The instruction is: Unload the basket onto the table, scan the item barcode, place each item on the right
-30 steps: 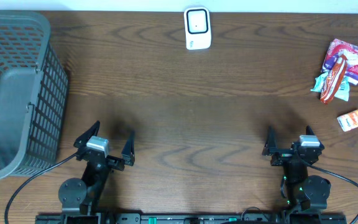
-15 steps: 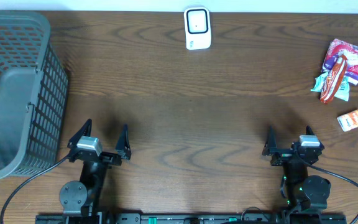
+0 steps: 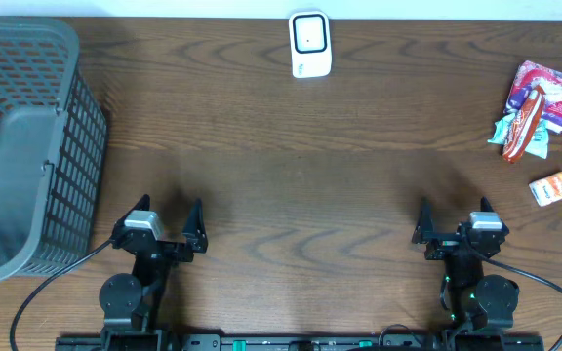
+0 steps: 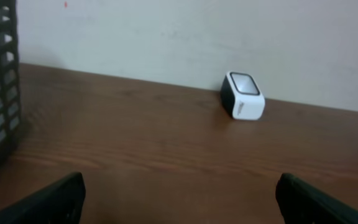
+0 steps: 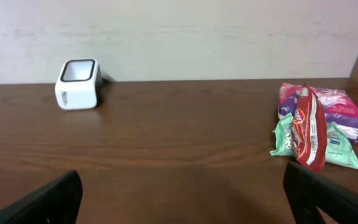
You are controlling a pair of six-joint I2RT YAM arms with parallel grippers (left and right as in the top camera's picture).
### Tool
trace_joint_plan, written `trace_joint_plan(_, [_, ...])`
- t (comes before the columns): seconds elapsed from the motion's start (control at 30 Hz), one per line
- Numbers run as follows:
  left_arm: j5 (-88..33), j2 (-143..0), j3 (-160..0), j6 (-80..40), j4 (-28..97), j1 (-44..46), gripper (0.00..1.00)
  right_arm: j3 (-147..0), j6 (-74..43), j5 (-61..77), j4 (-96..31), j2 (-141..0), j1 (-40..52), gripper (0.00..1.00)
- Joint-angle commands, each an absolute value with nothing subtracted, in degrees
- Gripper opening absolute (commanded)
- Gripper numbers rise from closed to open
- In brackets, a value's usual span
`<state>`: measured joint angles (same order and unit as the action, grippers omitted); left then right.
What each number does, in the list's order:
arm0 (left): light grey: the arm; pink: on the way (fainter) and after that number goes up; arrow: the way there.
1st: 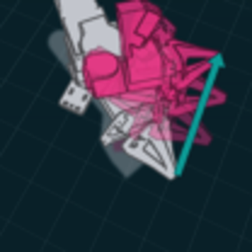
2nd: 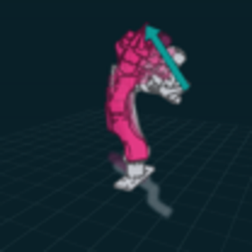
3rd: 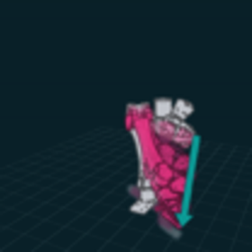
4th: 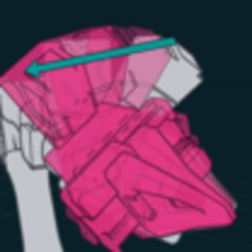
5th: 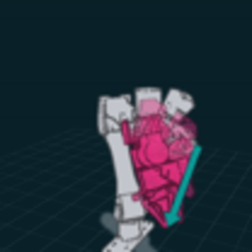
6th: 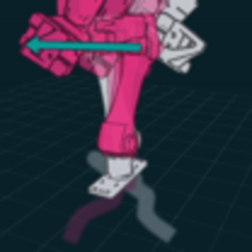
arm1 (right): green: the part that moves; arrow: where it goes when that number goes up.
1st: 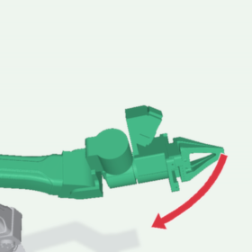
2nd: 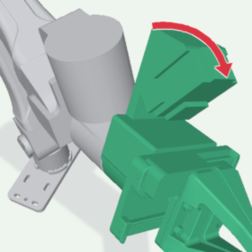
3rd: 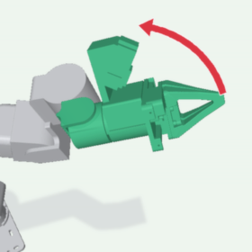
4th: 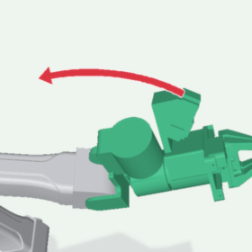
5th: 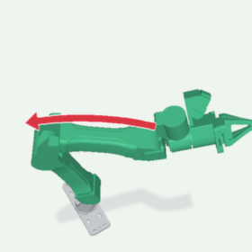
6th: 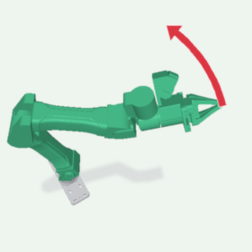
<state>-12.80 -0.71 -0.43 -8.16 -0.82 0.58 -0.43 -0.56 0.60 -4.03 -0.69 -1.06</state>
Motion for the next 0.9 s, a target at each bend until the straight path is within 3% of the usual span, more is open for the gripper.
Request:
trace_joint_plan(0.0, [-12.4,-0.1,-0.2,-8.8,3.0,0.4,0.97,-0.3,0.3,0.8,-4.3,-0.4,-1.4,0.99])
trace_joint_plan(0.4, [-12.6,-0.1,-0.2,1.9,3.2,0.4,0.97,-0.3,0.3,0.8,-4.3,-0.4,-1.4,0.99])
trace_joint_plan(0.87, [-8.8,-0.1,-0.2,2.3,3.7,0.4,0.97,-0.3,0.3,0.8,-4.3,-0.4,-1.4,0.99])
